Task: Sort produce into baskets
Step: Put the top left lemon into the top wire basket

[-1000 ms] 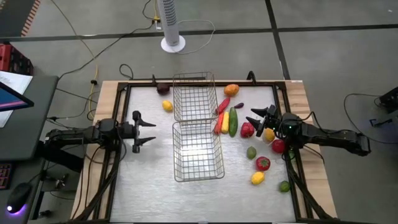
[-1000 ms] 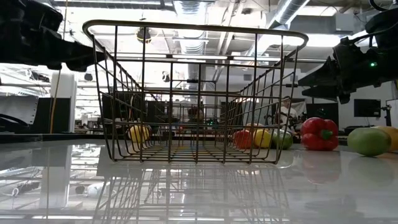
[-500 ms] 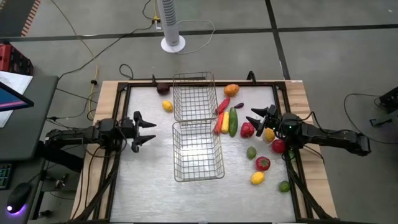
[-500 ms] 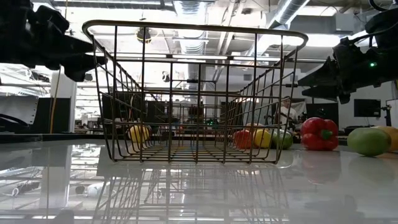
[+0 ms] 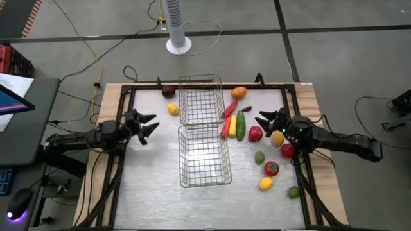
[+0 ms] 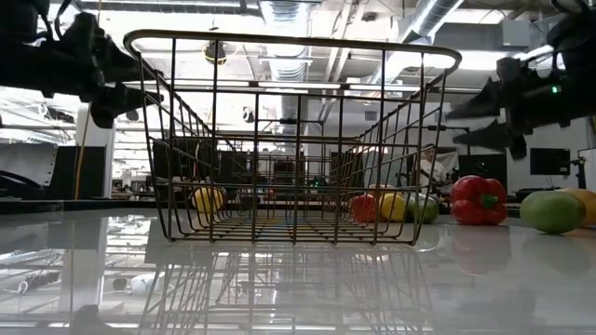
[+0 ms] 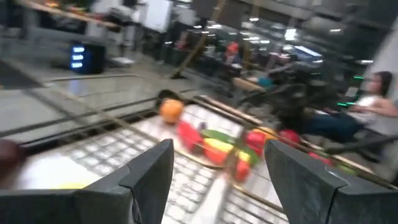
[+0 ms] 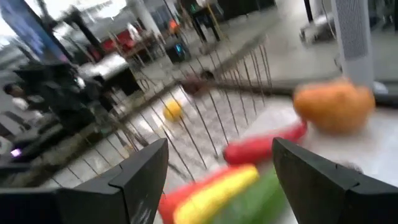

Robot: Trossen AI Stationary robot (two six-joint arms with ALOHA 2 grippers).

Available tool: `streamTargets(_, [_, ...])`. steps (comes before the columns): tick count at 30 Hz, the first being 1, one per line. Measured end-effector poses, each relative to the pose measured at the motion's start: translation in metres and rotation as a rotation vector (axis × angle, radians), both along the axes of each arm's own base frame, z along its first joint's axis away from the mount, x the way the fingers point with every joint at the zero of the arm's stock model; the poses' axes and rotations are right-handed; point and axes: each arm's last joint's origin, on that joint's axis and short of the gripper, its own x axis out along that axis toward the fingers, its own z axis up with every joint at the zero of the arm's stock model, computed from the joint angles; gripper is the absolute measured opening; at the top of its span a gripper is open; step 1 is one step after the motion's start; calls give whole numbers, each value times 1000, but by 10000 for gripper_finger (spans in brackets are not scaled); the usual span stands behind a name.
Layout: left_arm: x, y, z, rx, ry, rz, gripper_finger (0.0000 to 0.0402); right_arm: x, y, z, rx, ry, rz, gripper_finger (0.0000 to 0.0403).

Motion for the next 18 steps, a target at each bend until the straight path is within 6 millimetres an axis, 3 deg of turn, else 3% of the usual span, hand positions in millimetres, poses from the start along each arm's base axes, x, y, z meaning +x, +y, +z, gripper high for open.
streamTargets(4, [3,9,11,-18,118,86,229,-2,-2,21,-76,-25,15,311])
streamTargets(10, [19,30,21,-19,314,163,203,-1,-9,32,-129,13,43,311])
streamTargets(18, [43,67,15,-124,550,178,185,4,-22,45,-175,87,71,311])
